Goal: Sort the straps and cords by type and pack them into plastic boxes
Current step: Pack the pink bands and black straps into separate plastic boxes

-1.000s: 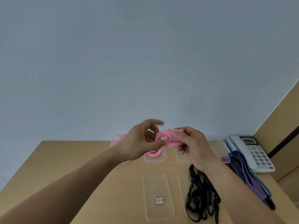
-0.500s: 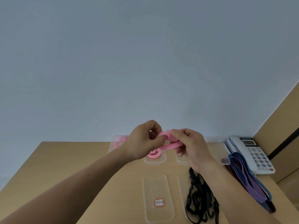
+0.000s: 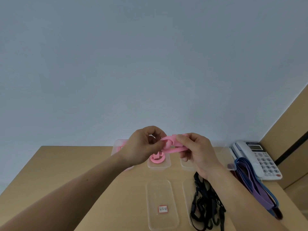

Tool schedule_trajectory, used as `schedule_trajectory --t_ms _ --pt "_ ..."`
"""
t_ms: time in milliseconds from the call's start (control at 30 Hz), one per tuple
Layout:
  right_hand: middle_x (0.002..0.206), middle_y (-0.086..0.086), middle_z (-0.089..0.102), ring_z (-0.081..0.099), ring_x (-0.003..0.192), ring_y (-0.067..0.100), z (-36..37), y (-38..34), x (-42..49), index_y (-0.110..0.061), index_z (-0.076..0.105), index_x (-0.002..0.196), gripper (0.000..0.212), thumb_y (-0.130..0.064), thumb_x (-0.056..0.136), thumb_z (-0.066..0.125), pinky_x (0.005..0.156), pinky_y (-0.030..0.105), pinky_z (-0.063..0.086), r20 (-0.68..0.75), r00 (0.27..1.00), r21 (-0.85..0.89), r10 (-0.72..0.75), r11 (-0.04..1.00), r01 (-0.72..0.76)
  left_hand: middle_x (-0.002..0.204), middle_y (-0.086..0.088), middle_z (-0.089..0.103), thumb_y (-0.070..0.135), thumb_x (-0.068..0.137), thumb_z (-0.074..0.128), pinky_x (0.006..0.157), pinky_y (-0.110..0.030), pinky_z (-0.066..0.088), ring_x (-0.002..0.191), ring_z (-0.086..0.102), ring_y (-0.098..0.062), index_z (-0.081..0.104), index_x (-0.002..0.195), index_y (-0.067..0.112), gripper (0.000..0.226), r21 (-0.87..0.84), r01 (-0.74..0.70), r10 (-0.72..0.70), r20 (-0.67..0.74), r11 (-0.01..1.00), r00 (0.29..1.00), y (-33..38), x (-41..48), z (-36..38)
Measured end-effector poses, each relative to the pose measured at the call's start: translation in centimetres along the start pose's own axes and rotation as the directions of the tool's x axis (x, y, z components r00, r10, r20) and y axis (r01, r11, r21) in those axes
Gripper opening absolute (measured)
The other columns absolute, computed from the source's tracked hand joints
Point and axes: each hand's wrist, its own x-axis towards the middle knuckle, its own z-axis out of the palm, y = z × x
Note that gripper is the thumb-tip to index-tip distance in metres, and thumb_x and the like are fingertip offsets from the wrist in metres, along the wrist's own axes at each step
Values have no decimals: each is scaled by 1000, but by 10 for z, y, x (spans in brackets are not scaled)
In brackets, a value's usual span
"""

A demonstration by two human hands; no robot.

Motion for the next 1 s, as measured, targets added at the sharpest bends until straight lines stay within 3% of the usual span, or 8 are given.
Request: schedule_trajectory --t_ms 133,267,367,500,667,800,1000 --pt "67 14 65 57 52 23 0 0 -1 -8 73 83 32 -37 71 79 46 27 44 29 999 -9 -33 999 33 90 5 73 27 84 70 77 -43 56 79 69 -20 68 99 22 16 3 64 -64 30 998 998 1 0 -1" --pt "78 12 72 67 61 27 2 0 -3 -17 72 91 18 -29 78 78 52 28 51 94 992 -104 -81 990 90 117 9 65 35 83 60 87 -38 57 98 67 -23 59 125 30 42 -6 137 -135 148 991 980 5 1 -3" --pt "83 12 74 70 66 30 5 1 -4 -15 69 100 29 -30 78 80 57 30 54 129 985 -112 -118 985 132 115 4 69 45 88 65 86 -39 57 100 68 -23 60 128 28 43 36 152 -156 196 988 968 9 6 1" --pt "89 12 74 71 70 31 1 1 -5 -15 69 104 34 -31 75 79 61 31 55 130 986 -101 -107 988 120 110 -3 73 30 92 69 87 -43 57 102 68 -28 65 125 22 35 -23 142 -133 223 990 966 8 8 -3" --pt "107 24 70 70 87 41 -8 0 -4 -6 65 118 35 -19 86 62 70 38 56 235 972 95 -7 995 -16 101 -22 71 20 93 68 68 -31 55 90 65 -47 65 122 9 31 -132 163 -141 163 978 977 2 7 -8" --pt "99 22 72 71 84 35 -12 2 -5 -13 71 113 25 -14 89 65 67 31 55 258 963 16 -82 997 80 99 -29 68 24 88 66 63 -28 52 78 64 -35 69 115 8 32 -220 159 -123 170 962 978 0 5 -10" --pt "74 18 72 69 63 26 -9 9 -3 -19 72 93 14 -18 79 71 56 28 53 137 975 -27 -176 983 181 93 -23 70 25 85 67 63 -27 53 75 66 -31 66 117 6 37 -270 194 -163 134 943 978 -6 6 -9"
